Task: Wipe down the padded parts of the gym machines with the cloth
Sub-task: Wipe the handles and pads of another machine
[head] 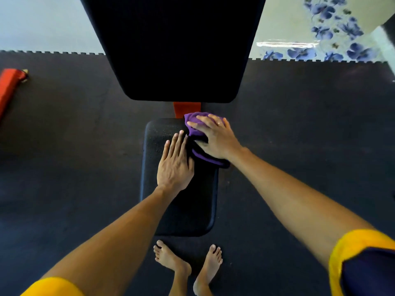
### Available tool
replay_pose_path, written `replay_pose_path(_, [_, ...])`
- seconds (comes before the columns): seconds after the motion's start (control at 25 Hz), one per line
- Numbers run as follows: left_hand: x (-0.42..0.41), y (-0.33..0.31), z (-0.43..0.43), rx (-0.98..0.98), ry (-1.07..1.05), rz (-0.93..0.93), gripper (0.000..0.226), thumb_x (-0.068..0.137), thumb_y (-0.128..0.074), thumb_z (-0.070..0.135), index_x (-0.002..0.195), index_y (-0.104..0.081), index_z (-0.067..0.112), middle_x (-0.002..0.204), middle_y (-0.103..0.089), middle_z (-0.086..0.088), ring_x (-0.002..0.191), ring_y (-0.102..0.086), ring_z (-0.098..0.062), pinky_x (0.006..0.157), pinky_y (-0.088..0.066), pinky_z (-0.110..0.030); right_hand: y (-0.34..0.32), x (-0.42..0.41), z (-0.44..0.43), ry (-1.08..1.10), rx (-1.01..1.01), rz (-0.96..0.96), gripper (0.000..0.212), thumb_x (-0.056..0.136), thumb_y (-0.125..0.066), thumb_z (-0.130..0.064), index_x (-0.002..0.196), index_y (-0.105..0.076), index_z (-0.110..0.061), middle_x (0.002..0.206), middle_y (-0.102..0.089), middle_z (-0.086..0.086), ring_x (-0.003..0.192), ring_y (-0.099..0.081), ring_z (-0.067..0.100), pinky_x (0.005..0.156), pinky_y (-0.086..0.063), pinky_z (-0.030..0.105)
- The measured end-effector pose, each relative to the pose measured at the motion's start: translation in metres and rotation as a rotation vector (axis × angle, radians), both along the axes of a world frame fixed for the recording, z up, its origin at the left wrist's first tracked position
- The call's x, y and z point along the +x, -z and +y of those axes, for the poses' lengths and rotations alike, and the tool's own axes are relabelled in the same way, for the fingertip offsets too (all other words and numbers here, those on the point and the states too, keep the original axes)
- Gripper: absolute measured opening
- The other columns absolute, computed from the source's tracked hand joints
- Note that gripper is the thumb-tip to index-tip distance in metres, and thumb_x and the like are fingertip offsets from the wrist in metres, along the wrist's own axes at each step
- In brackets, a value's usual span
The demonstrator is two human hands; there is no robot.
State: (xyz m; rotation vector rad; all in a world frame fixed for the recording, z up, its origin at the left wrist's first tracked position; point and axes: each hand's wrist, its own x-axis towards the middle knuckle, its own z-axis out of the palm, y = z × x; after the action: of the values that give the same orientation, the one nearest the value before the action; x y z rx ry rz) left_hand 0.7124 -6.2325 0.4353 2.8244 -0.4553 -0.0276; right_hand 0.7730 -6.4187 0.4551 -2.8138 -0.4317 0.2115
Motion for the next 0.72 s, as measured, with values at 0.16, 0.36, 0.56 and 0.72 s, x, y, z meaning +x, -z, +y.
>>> replay_pose_path(0.16, [0.002, 0.005, -0.001, -0.009, -0.027, 0.007, 0.063, 0.104, -0.020, 0.036, 0.162, -0.014, 0.011, 0.170, -0.007, -0.004, 0.157, 0.002, -0.015, 0.129, -0.001, -0.039, -0.017, 0.039, -0.010, 0.041, 0.024, 0.144, 0.064, 0.095, -0.051, -0.067, 0.153, -0.037, -0.043, 0.156, -0.045, -0.007, 0.139, -0.044, 0.030, 0.109, -0.039, 0.046])
replay_pose_path(0.36, [0.000, 0.006, -0.001, -0.016, -0.039, -0.007, 0.063, 0.103, -0.021, 0.034, 0.162, -0.016, 0.012, 0.170, -0.008, -0.004, 0.157, 0.001, -0.015, 0.129, -0.002, -0.039, -0.015, 0.049, 0.010, 0.354, 0.063, 0.249, 0.066, 0.096, -0.044, -0.067, 0.153, -0.040, -0.032, 0.153, -0.049, 0.004, 0.137, -0.047, 0.037, 0.106, -0.039, 0.046])
replay_pose_path(0.56, [-0.001, 0.004, 0.004, -0.083, -0.082, 0.016, 0.062, 0.103, -0.027, 0.030, 0.161, -0.019, 0.009, 0.169, -0.013, -0.008, 0.157, -0.003, -0.017, 0.128, 0.001, -0.033, 0.009, -0.021, 0.019, 0.174, -0.013, -0.050, 0.065, 0.096, -0.049, -0.058, 0.154, -0.037, -0.033, 0.163, -0.033, 0.000, 0.151, -0.023, 0.039, 0.122, -0.019, 0.062])
replay_pose_path(0.72, [-0.023, 0.008, 0.018, -0.084, -0.213, -0.014, 0.065, 0.105, -0.026, 0.041, 0.160, -0.023, 0.006, 0.168, -0.017, -0.011, 0.157, -0.009, -0.022, 0.129, -0.008, -0.041, 0.002, -0.089, 0.027, -0.043, -0.035, -0.089, 0.074, 0.087, -0.037, -0.059, 0.157, -0.033, -0.037, 0.168, -0.025, -0.002, 0.156, -0.012, 0.033, 0.124, -0.005, 0.064])
